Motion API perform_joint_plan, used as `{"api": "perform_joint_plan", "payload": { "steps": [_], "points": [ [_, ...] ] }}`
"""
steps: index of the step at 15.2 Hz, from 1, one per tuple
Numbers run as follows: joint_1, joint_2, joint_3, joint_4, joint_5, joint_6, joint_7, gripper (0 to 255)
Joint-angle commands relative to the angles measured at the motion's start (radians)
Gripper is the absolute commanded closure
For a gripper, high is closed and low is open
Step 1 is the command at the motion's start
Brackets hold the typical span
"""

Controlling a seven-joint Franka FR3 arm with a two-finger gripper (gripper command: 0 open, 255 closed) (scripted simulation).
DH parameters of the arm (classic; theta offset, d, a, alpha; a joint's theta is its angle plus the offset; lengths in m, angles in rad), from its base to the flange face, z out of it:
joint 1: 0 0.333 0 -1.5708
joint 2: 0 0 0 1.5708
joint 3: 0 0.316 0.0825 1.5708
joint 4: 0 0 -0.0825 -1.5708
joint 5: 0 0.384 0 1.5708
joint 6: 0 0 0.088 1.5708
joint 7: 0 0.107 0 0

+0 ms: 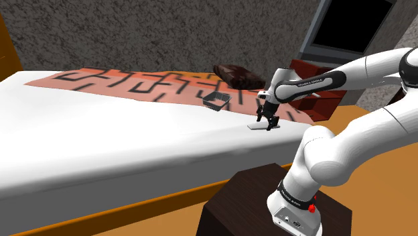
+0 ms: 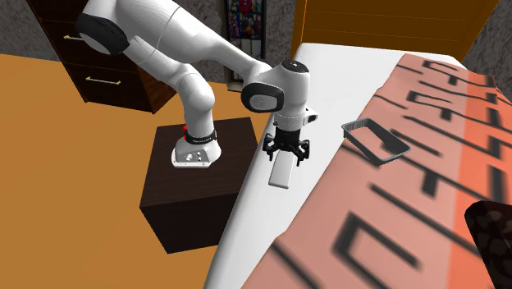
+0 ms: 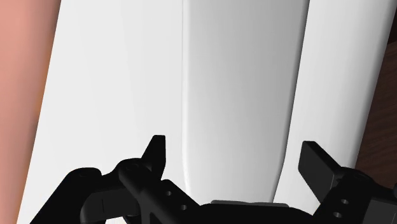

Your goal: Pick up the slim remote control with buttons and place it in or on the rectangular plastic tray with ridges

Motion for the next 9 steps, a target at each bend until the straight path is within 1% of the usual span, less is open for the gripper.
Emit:
{"api": "perform_joint_plan", "payload": {
  "steps": [1,2,9],
  "points": [
    [0.0,0.0,0.0,0.0,0.0,0.0,0.0,0],
    [0.0,0.0,0.0,0.0,0.0,0.0,0.0,255],
    [0.0,0.0,0.0,0.0,0.0,0.0,0.0,255]
  ]
}}
